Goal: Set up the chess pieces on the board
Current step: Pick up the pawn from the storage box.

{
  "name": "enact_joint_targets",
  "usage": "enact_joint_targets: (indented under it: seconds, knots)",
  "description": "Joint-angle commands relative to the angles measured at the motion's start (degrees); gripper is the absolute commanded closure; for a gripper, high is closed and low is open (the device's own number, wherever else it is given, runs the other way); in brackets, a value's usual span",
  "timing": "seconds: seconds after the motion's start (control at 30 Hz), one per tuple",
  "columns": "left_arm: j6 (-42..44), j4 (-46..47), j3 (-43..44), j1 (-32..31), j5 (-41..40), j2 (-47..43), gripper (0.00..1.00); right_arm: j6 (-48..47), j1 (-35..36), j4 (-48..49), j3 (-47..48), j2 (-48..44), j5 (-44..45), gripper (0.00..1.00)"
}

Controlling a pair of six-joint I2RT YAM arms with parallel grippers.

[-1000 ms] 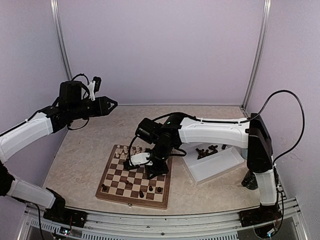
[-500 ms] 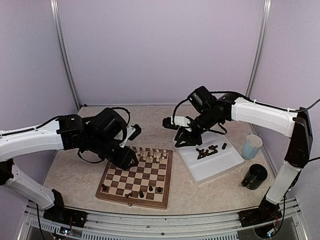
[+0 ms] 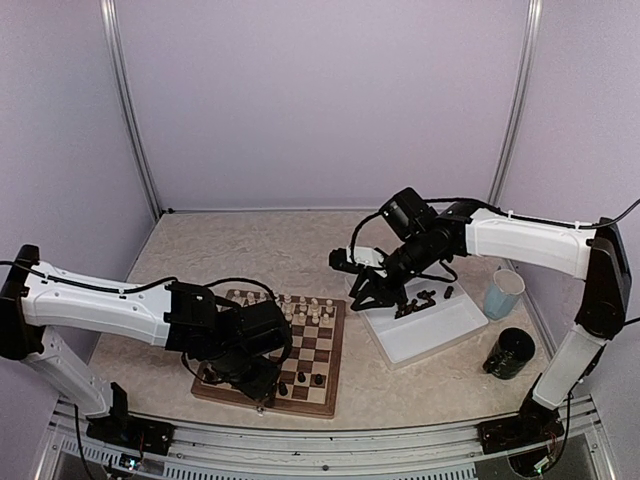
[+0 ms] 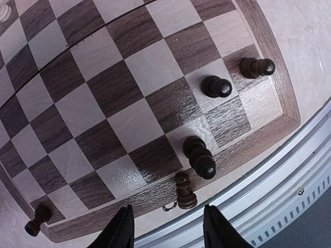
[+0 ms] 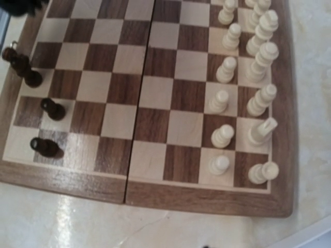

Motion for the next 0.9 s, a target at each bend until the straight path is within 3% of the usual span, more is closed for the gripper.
enact_joint_targets:
  seconds: [0.0,0.17,0.2,0.23,0.3,0.5,0.67,0.73,0.87]
  knots:
    - [-6.8,3.1,-3.0,-1.4,-0.8,-0.8,0.54,0.9,-0.3,1.5,-0.3,-2.1,-1.4,0.68]
    - [-12.6,6.8,-6.1,-2.9,-2.3,-4.0,0.51,1.3,-0.3,1.7,-0.2,-1.7,-0.8,0.68]
    - [-13.4,7.6,-6.6,-3.3,-2.5,-4.4,0.34,1.4,-0.3,1.8,-0.2,-1.6,-0.8,0.68]
    - [-14.3,8.4,-7.1,-3.7,-2.6,-4.5,0.07,1.5,-0.3,1.8,-0.2,-1.6,-0.8,0.68]
    - [-15.3,10.1,-7.8,-4.5,-2.6,-4.7,0.01,1.5,-0.3,1.8,-0.1,-1.3,-0.8,0.68]
    - [-17.7,9.8,-6.9,-7.3,-5.9,-2.2,0.01,1.7,-0.3,1.9,0.3,-0.9,-0.7,0.67]
    - [-20.9,10.6,-7.3,-8.3,-7.2,-2.1,0.22,1.8,-0.3,1.8,0.7,-0.4,-0.7,0.67]
    - [-22.7,11.0,-7.5,-8.5,-7.3,-2.4,0.39,1.8,-0.3,1.9,0.6,-0.3,-0.7,0.67]
    - [-25.3,12.4,-7.5,-9.1,-7.4,-1.9,0.46,1.8,-0.3,2.2,0.1,-0.2,-0.7,0.67]
